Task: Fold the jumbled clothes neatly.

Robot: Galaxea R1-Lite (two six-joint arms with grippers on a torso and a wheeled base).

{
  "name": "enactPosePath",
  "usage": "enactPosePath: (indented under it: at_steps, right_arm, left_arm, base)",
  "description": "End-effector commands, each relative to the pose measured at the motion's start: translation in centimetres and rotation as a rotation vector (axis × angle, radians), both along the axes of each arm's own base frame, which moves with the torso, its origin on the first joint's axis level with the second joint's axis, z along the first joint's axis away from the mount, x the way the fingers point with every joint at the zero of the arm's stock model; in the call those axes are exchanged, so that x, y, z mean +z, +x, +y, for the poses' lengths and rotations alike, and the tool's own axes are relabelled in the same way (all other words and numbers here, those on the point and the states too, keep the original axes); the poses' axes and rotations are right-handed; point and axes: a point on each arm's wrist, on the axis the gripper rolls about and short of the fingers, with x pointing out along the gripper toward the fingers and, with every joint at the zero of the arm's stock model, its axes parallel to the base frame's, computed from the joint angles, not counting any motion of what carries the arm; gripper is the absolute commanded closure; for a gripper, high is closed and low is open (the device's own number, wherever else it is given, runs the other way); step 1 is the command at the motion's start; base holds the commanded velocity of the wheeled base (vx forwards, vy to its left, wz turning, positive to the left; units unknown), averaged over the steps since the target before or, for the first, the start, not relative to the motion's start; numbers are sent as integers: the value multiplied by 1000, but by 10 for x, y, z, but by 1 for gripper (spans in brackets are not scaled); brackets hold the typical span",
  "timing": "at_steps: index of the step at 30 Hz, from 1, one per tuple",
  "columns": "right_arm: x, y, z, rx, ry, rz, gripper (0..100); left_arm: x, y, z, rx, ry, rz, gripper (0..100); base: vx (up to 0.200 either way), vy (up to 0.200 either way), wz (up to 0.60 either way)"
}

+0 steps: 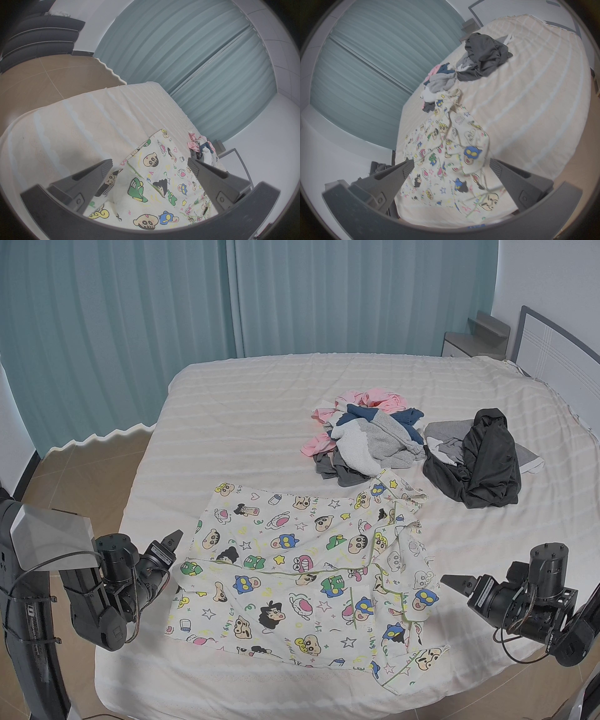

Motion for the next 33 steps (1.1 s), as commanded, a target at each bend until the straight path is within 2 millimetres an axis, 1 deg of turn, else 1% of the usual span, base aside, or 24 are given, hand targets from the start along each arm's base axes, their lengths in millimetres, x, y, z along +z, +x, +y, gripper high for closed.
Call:
enactPosePath:
  at_steps: [1, 5, 6, 7, 8, 9, 10, 11, 13, 14, 15, 18, 22, 26, 30, 33]
  right_arm:
    - [-14, -13, -4, 7, -32, 85, 0]
    - [-16, -15, -4, 14, -36, 96, 0]
    - [-34, -22, -5, 79, -96, 187, 0]
    - [-38, -21, -5, 93, -107, 207, 0]
    - [-38, -21, -5, 93, -107, 207, 0]
    - [-44, -20, -2, 108, -106, 238, 0]
    - [-44, -20, -2, 108, -106, 238, 0]
    - [-51, -21, 3, 128, -72, 285, 0]
    - [-56, -20, 5, 115, -21, 327, 0]
    - [-56, -20, 5, 115, -21, 327, 0]
    - [-59, -21, 7, 95, 38, 371, 0]
    - [-61, -23, 6, 89, 65, 404, 0]
    - [-70, -27, 5, 89, 54, 459, 0]
    - [-79, -25, 6, 82, 43, 498, 0]
    - [-85, -20, 8, 74, 43, 493, 0]
    - [-84, -13, 10, 60, 86, 437, 0]
  left_arm:
    - [2, 1, 8, 27, -5, -18, 0]
    - [1, 0, 10, 30, -7, -11, 0]
    - [-8, -13, 10, -10, -15, 53, 0]
    - [-10, -19, 9, -58, -30, 80, 0]
    - [-10, -19, 9, -58, -30, 80, 0]
    - [-12, -31, 7, -149, -73, 124, 0]
    - [-12, -31, 7, -149, -73, 124, 0]
    - [-9, -41, 8, -241, -153, 154, 0]
    - [-3, -44, 10, -271, -209, 153, 0]
    - [-1, -45, 11, -278, -238, 152, 0]
    - [0, -45, 12, -279, -250, 152, 0]
    - [-2, -43, 12, -278, -248, 154, 0]
    - [-4, -43, 11, -281, -246, 160, 0]
    - [-5, -43, 11, -283, -246, 160, 0]
    - [-5, -43, 11, -284, -246, 160, 0]
    - [-7, -41, 10, -283, -244, 161, 0]
  base:
    - [0, 0, 0]
    - [0, 0, 0]
    - [0, 0, 0]
    - [0, 0, 0]
    - [0, 0, 0]
    - [0, 0, 0]
    - [0, 0, 0]
    - [0, 0, 0]
    - [0, 0, 0]
    - [0, 0, 0]
    - [0, 0, 0]
    - [0, 0, 0]
    - [0, 0, 0]
    - [0, 0, 0]
    - [0, 0, 0]
    - [0, 0, 0]
